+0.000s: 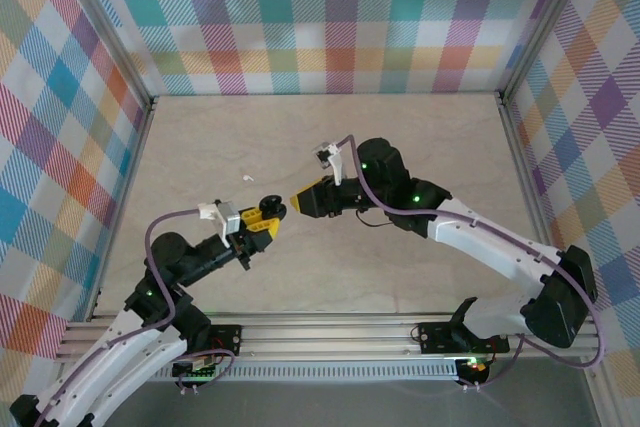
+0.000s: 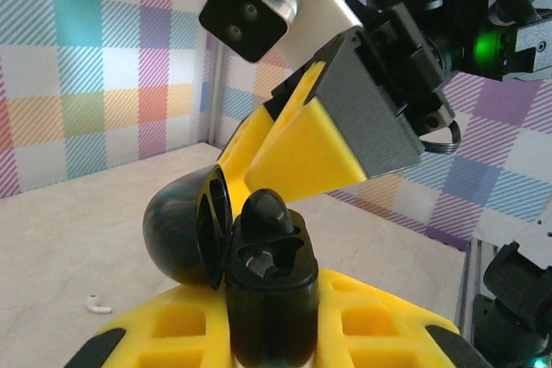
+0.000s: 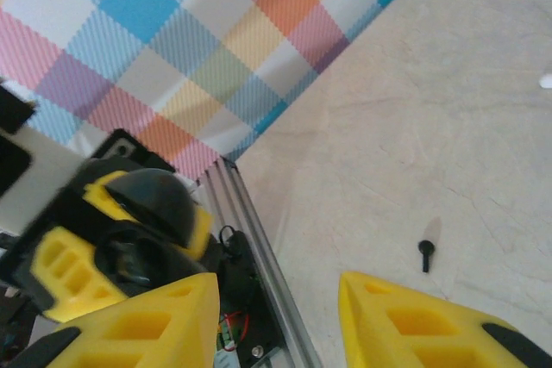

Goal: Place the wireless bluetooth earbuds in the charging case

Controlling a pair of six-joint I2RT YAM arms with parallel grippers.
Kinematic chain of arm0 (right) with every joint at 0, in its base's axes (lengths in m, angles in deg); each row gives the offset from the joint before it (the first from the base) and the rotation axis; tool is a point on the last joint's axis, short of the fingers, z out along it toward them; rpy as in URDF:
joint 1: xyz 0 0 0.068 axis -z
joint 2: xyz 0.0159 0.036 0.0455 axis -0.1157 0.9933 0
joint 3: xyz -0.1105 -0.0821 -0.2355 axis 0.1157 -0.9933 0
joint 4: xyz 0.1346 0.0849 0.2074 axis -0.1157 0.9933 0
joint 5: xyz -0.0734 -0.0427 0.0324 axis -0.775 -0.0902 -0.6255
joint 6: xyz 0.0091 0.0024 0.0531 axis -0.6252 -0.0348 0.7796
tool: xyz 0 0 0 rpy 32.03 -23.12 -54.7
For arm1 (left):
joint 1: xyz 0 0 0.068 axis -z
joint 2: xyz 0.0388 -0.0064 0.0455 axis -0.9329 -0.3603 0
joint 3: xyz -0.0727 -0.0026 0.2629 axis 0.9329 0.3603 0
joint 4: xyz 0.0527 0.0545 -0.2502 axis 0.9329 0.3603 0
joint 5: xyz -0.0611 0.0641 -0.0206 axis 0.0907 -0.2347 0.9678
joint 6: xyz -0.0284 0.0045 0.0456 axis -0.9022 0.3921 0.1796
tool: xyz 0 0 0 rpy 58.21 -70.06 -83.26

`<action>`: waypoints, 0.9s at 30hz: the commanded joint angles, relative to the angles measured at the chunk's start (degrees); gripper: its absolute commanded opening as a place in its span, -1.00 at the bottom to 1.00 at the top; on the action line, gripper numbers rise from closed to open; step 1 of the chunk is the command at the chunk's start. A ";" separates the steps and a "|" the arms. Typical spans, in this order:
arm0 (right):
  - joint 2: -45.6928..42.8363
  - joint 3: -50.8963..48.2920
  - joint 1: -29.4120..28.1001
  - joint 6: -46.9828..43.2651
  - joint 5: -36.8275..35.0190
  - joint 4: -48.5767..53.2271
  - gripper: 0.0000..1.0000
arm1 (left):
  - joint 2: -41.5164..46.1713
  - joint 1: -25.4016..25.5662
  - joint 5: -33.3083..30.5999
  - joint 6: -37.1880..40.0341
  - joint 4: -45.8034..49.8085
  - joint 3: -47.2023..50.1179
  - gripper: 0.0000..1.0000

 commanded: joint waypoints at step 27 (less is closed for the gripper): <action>36.69 21.60 1.94 4.53 1.02 18.46 -0.43 | 17.93 0.63 -22.90 -17.56 31.15 3.93 -1.00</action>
